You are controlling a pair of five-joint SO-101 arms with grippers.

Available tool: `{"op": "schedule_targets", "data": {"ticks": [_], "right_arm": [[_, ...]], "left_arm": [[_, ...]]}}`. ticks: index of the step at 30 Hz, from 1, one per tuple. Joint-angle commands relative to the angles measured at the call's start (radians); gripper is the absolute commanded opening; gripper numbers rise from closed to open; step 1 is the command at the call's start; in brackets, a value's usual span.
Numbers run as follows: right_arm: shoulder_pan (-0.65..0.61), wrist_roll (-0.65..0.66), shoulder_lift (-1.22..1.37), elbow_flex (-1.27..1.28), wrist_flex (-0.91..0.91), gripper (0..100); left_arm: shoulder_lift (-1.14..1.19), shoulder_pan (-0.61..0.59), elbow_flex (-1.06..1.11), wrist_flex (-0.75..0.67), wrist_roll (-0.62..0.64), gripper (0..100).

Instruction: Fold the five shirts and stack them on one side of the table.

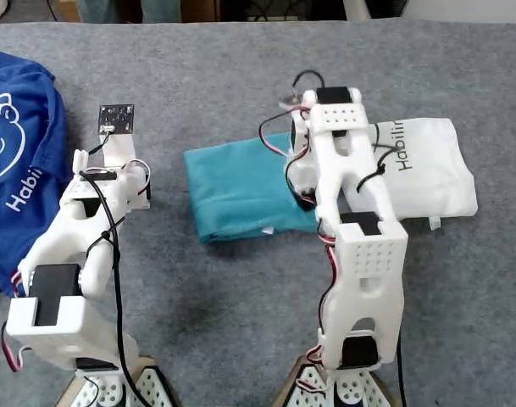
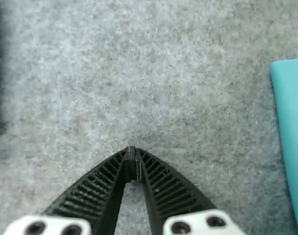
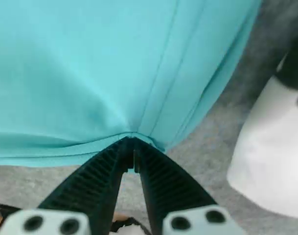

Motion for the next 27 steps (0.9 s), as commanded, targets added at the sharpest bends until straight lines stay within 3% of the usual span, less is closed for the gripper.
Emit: {"op": "schedule_targets", "data": {"ticks": [1, 8, 12, 18, 23, 27], "right_arm": [[0.037, -0.034, -0.139, 0.050, 0.005, 1.5], [0.058, -0.037, -0.305, 0.139, -0.023, 1.5], [0.063, -0.041, -0.314, 0.335, -0.218, 1.5], [0.133, -0.034, -0.389, 0.455, -0.226, 1.5], [0.175, -0.032, -0.555, 0.447, -0.201, 1.5], [0.153, -0.037, -0.688, 0.458, -0.199, 1.5]], "left_arm": [[-0.009, -0.013, -0.050, 0.005, 0.011, 3], [-0.009, -0.012, -0.051, 0.005, 0.011, 3], [-0.009, 0.002, -0.064, 0.008, 0.003, 3], [0.003, 0.131, -0.334, 0.222, -0.009, 3], [0.069, 0.262, -0.512, 0.244, 0.043, 3], [0.264, 0.300, -0.573, 0.239, 0.046, 3]]}}
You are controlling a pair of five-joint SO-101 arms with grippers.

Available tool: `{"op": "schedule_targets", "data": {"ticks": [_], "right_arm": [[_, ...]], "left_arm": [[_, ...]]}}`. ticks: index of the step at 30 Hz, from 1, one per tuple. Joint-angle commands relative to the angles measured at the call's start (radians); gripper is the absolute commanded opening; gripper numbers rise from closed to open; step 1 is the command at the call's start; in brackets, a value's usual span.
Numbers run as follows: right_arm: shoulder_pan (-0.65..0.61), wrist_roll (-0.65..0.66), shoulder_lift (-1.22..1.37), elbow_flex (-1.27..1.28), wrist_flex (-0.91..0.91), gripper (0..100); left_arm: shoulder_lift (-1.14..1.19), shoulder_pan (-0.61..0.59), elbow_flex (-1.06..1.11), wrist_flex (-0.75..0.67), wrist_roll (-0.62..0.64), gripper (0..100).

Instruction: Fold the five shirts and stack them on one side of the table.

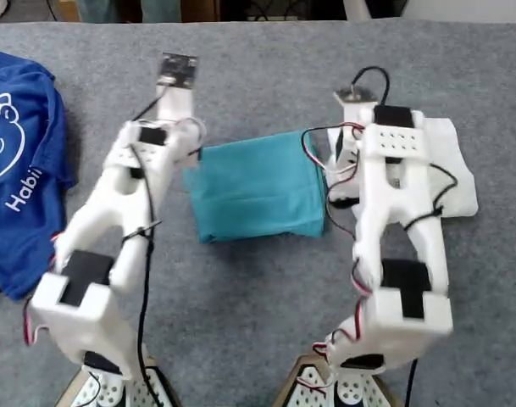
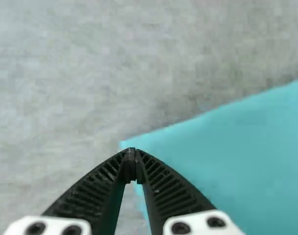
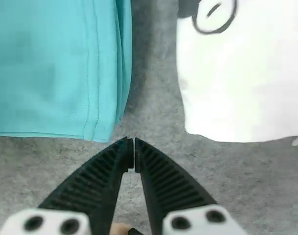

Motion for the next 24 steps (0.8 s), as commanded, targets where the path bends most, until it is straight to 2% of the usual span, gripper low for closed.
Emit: {"op": "schedule_targets", "data": {"ticks": [1, 4, 7, 9, 16, 19, 24], "right_arm": [[-0.011, -0.003, -0.133, 0.018, 0.000, 1.5], [-0.063, -0.008, -0.136, 0.053, -0.006, 1.5], [-0.140, -0.012, -0.087, 0.124, -0.044, 1.5], [-0.163, -0.038, -0.041, 0.188, -0.114, 1.5], [-0.069, 0.002, 0.122, 0.325, -0.279, 1.5], [-0.055, 0.041, 0.133, 0.285, -0.259, 1.5], [-0.078, 0.071, 0.061, 0.102, -0.058, 1.5]], "left_arm": [[0.155, 0.019, -0.102, 0.009, 0.011, 3], [0.262, -0.004, -0.182, 0.037, 0.012, 3], [0.265, -0.010, -0.252, 0.120, 0.064, 3], [0.269, -0.008, -0.251, 0.121, 0.074, 3], [0.288, -0.008, -0.262, 0.110, 0.072, 3], [0.288, -0.004, -0.262, 0.117, 0.074, 3], [0.279, 0.004, -0.252, 0.117, 0.072, 3]]}}
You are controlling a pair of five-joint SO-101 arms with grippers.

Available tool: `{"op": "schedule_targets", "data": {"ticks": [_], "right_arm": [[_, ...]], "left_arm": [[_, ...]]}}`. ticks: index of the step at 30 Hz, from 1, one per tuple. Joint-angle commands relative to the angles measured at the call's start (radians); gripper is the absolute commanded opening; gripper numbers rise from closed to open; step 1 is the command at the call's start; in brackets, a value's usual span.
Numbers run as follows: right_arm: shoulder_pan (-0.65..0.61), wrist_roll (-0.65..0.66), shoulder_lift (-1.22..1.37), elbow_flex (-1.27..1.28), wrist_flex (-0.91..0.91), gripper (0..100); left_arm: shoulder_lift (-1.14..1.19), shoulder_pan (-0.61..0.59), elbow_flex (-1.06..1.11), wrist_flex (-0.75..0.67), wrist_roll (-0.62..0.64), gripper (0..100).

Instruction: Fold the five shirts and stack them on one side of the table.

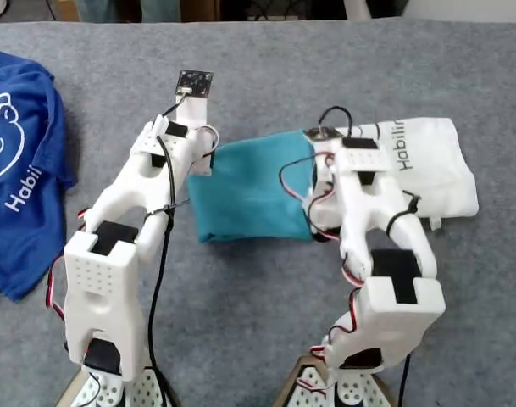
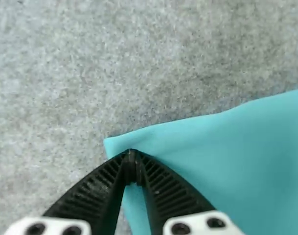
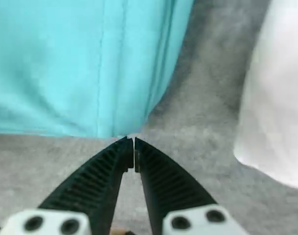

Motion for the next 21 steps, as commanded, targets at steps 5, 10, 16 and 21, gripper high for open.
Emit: {"op": "schedule_targets", "data": {"ticks": [5, 10, 16, 21], "right_arm": [[0.005, 0.040, -0.140, -0.341, 0.311, 1.5], [0.003, 0.040, -0.119, -0.556, 0.315, 1.5], [-0.044, 0.005, 0.082, -0.783, 0.230, 1.5], [-0.095, -0.020, 0.337, -1.029, 0.222, 1.8]], "left_arm": [[-0.075, 0.004, -0.047, 0.081, 0.008, 3], [-0.219, 0.004, -0.045, 0.176, -0.032, 3], [-0.399, 0.019, 0.127, 0.222, -0.081, 3], [-0.569, 0.025, 0.545, -0.018, -0.083, 3]]}}
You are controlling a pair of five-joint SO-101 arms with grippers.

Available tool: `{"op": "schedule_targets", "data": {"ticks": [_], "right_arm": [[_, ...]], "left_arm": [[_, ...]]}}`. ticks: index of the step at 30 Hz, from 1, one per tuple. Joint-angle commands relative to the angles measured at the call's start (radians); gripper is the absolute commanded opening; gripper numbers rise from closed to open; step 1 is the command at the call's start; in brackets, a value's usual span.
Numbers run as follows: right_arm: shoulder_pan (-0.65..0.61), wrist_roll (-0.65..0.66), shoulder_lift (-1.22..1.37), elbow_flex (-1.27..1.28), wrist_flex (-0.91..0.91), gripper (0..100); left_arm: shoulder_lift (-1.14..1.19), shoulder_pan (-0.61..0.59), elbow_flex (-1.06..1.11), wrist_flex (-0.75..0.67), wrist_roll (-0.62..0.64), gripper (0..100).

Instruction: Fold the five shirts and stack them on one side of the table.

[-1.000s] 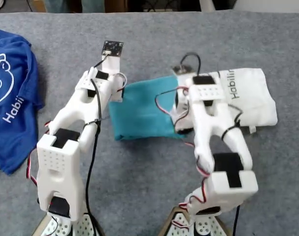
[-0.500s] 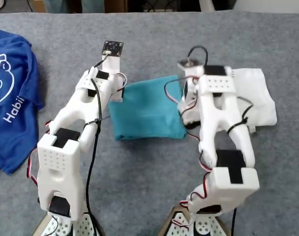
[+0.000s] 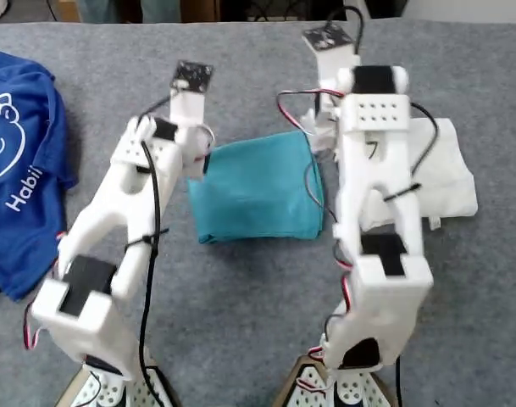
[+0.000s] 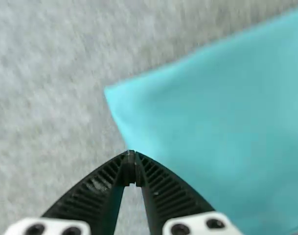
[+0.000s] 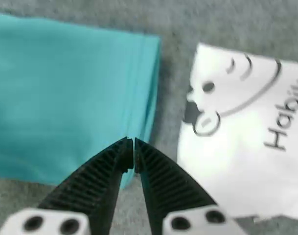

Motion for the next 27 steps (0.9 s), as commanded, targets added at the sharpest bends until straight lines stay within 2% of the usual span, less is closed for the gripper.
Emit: {"op": "schedule_targets", "data": {"ticks": [1, 5, 11, 17, 22, 27], "right_arm": [[-0.026, -0.020, 0.166, -0.214, -0.015, 1.8], [-0.011, -0.015, 0.421, -0.441, -0.017, 1.8], [0.018, -0.015, 0.736, -0.754, -0.005, 1.7], [0.014, -0.012, 0.858, -1.092, 0.137, 1.5], [0.021, -0.015, 0.785, -1.029, 0.135, 1.5], [0.021, -0.018, 0.601, -0.918, 0.137, 1.5]], "left_arm": [[-0.150, 0.005, 0.311, -0.203, -0.009, 3], [-0.241, 0.007, 0.535, -0.339, -0.008, 3], [-0.279, 0.073, 0.607, -0.330, -0.015, 3], [-0.279, 0.085, 0.581, -0.282, -0.074, 3], [-0.316, 0.039, 0.512, -0.204, -0.095, 3], [-0.433, -0.001, 0.407, -0.120, -0.094, 3]]}}
